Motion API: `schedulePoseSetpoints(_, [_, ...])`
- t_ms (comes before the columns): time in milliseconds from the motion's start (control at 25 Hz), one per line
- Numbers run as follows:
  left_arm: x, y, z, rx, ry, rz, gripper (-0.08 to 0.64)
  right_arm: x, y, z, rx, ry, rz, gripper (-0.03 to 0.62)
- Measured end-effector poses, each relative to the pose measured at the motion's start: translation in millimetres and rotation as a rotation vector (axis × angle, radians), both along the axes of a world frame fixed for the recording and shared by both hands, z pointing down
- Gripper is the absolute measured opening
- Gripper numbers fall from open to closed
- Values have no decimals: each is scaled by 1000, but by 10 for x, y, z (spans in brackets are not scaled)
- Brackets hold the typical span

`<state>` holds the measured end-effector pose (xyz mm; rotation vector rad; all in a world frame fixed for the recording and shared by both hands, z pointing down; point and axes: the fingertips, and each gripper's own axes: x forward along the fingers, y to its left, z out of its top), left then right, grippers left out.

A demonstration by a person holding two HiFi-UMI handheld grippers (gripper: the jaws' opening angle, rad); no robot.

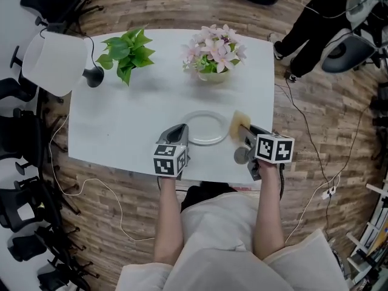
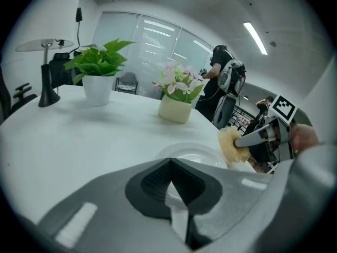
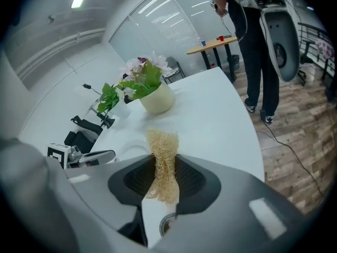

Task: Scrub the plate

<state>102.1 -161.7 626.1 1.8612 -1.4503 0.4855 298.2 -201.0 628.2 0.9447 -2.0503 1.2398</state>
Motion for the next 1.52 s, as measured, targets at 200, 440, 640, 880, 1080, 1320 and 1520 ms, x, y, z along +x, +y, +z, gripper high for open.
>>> schedulePoseSetpoints(200, [-62,243,-85,23,14,-61,1,-198,9,-17,57,72,-97,135])
schedulePoseSetpoints(440, [3,769,-200,51,32,-159,0,-248,189,-100,96,91,-178,135])
schedulePoseSetpoints(640, [174,1054,-396,87,14,-209,2,-353,410,-303,179,44,-256,133])
schedulePoseSetpoints(880, [609,1508,-608,132,1,-267,0,-228,811,-536,307,-17,-308,130])
schedulePoseSetpoints(1080, [1105,1869,-849,190,-7,-321,0,178,1265,-717,380,-53,-337,130])
schedulePoseSetpoints(1320, [1819,2024,-997,230,31,-330,0,733,1515,-937,438,-84,-392,130])
schedulePoseSetpoints(1520, [2204,1940,-1074,243,18,-391,0,1055,1488,-1001,459,-108,-443,129])
